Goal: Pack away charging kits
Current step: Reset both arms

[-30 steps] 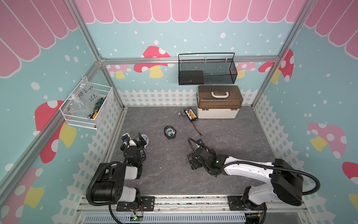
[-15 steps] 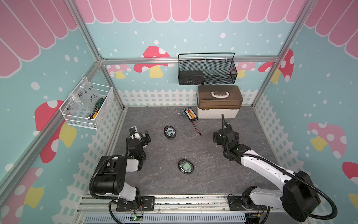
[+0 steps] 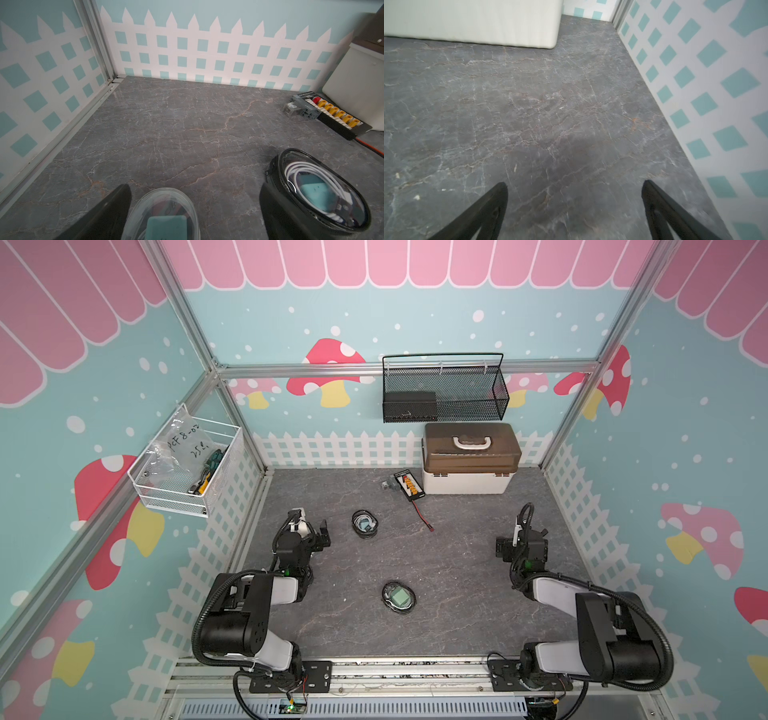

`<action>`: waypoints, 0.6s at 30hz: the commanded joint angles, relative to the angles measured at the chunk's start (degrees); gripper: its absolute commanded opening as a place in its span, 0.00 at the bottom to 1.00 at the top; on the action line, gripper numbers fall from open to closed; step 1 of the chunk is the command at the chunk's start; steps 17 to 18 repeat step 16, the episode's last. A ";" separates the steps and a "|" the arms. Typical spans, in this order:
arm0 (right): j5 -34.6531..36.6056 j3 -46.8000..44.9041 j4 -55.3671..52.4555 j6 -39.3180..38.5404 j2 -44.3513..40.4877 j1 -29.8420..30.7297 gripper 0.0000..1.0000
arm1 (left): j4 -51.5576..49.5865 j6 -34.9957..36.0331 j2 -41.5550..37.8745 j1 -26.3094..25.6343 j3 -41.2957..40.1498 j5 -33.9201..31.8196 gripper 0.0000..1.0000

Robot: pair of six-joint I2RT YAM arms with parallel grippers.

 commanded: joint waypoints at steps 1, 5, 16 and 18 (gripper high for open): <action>-10.31 2.56 6.05 -1.92 2.92 -1.35 0.99 | -0.08 1.71 0.38 -0.11 0.54 0.96 0.99; -9.27 -5.29 23.49 -1.70 4.86 -1.31 0.99 | -0.31 1.79 0.37 -0.09 0.54 0.94 0.99; -8.98 -5.08 21.39 -2.11 4.34 -1.02 0.99 | -1.78 1.88 0.36 -0.09 1.31 1.13 0.99; -8.98 -5.08 21.39 -2.11 4.34 -1.02 0.99 | -1.78 1.88 0.36 -0.09 1.31 1.13 0.99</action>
